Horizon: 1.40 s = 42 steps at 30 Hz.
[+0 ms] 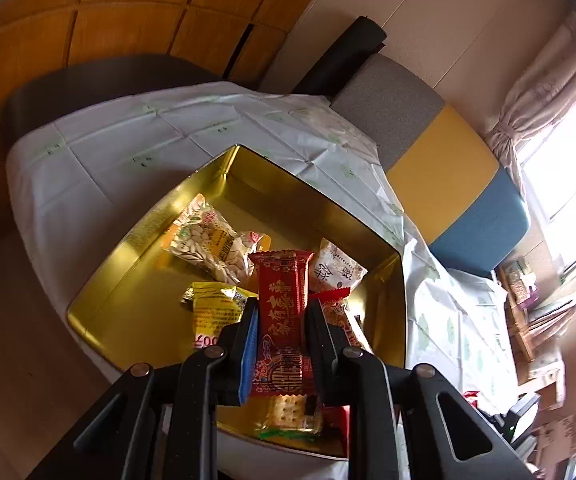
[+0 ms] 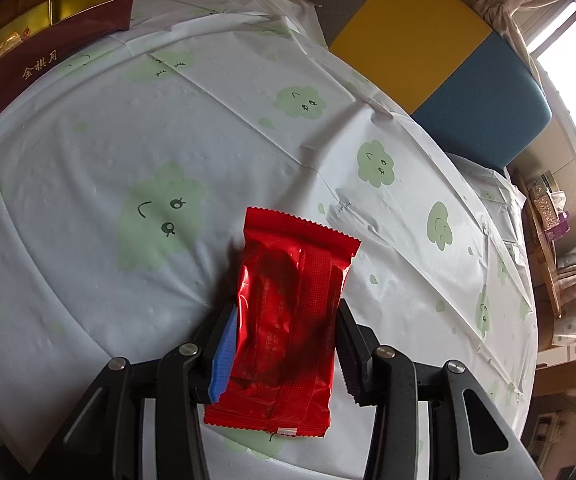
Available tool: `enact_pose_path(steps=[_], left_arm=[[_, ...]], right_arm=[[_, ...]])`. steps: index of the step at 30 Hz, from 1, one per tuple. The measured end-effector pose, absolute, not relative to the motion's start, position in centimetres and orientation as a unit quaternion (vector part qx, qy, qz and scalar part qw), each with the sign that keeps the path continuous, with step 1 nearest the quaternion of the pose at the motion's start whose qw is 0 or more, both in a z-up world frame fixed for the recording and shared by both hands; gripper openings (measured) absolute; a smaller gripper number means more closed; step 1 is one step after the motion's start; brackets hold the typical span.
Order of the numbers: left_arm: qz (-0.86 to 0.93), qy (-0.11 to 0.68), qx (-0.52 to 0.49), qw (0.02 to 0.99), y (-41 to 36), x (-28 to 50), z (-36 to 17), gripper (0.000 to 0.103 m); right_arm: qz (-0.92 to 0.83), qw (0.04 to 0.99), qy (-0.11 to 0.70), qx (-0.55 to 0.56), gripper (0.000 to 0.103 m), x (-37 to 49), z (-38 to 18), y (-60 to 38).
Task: Organize snacks
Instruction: 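Carry the red chocolate bar into the gold tray and open the left tool, then carry the large red pack into the gold tray and open the right tool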
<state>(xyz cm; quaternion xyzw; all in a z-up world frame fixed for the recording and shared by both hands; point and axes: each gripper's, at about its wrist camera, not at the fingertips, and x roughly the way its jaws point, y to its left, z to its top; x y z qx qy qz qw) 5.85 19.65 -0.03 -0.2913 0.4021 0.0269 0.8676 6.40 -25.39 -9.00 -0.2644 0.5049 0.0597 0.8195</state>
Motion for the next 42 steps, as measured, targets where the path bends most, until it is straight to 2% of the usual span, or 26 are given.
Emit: enact_pose_path(steps=[4,7,12,29,42], left_arm=[[0.015,0.419,-0.290,0.860,19.1,8.0,-1.3,0.023],[0.010,0.436,-0.293,0.851,18.6,9.2,-2.7,0.028],[0.021,0.458,-0.295,0.838,18.3,9.7,-4.3,0.029],[0.089,0.428,-0.110,0.893,14.5,5.7,-1.3,0.029],[0.098,0.427,-0.094,0.894,14.2,3.8,-1.0,0.029]], right_arm=[[0.059,0.820,0.506,-0.261,0.045,6.5,-9.0,-25.4],[0.058,0.820,0.506,-0.261,0.045,6.6,-9.0,-25.4],[0.059,0.820,0.506,-0.260,0.045,6.6,-9.0,-25.5],[0.056,0.820,0.503,-0.268,0.045,6.4,-9.0,-25.2],[0.056,0.822,0.506,-0.255,0.045,6.5,-9.0,-25.5]])
